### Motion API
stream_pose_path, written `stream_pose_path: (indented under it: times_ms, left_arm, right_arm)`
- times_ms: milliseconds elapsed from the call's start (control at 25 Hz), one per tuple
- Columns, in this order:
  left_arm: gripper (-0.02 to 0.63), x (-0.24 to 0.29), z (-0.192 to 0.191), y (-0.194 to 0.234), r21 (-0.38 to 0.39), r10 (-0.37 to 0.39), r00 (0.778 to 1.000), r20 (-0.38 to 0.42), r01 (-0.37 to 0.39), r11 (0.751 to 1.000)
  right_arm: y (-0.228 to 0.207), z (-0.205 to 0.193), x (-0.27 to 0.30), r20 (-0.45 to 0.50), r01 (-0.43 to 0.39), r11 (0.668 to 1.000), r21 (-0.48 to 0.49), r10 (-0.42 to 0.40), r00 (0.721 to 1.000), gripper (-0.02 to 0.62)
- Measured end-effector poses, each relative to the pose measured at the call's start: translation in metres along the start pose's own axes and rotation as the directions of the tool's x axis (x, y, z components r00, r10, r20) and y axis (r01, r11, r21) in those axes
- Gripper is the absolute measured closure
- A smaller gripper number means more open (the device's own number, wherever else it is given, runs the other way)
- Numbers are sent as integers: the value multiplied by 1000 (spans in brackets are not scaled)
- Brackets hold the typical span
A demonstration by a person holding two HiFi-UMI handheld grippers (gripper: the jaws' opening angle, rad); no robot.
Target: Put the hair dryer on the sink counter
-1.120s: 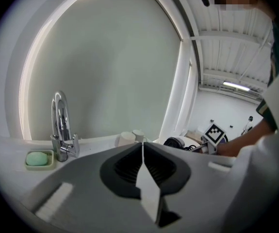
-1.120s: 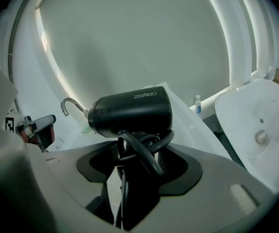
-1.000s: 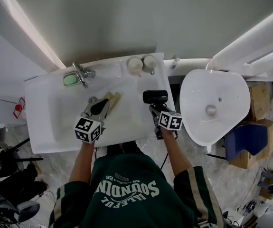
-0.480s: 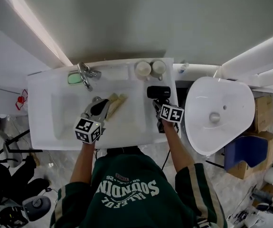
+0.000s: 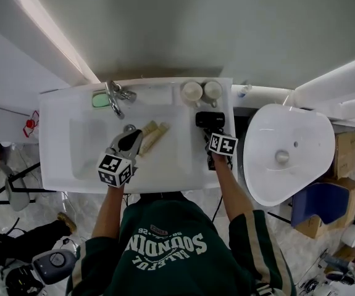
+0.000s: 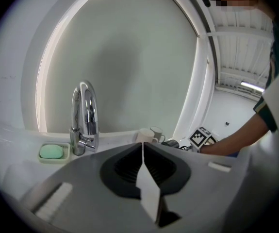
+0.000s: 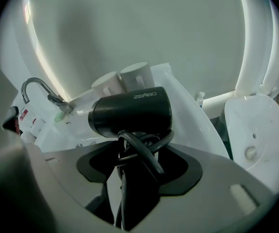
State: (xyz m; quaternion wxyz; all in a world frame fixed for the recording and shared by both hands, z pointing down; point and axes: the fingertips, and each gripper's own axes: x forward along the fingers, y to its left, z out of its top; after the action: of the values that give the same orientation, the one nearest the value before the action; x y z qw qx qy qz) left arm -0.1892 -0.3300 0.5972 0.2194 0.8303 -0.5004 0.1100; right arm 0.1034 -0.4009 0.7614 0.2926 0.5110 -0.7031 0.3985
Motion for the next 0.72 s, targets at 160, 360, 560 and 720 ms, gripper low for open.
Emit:
stream_pose_path:
  times_ms: [160, 360, 560, 720]
  left_arm:
    - [545, 0, -1, 2, -3, 8, 1000, -4, -8, 1000]
    - [545, -4, -2, 1, -5, 11, 1000, -4, -11, 1000]
    - [545, -9, -5, 2, -8, 13, 1000, -5, -13, 1000]
    - [545, -14, -6, 1, -7, 15, 1000, -4, -15, 1000]
  right_arm:
    - [-4, -1, 6, -16, 22, 1000, -19, -22, 1000, 336]
    - [-6, -6, 7, -27, 42, 998, -37, -43, 999, 336]
    - [-6, -8, 7, -39, 62, 996, -62, -65, 997, 336]
    - [-7, -8, 7, -37, 73, 995, -66, -76, 996, 334]
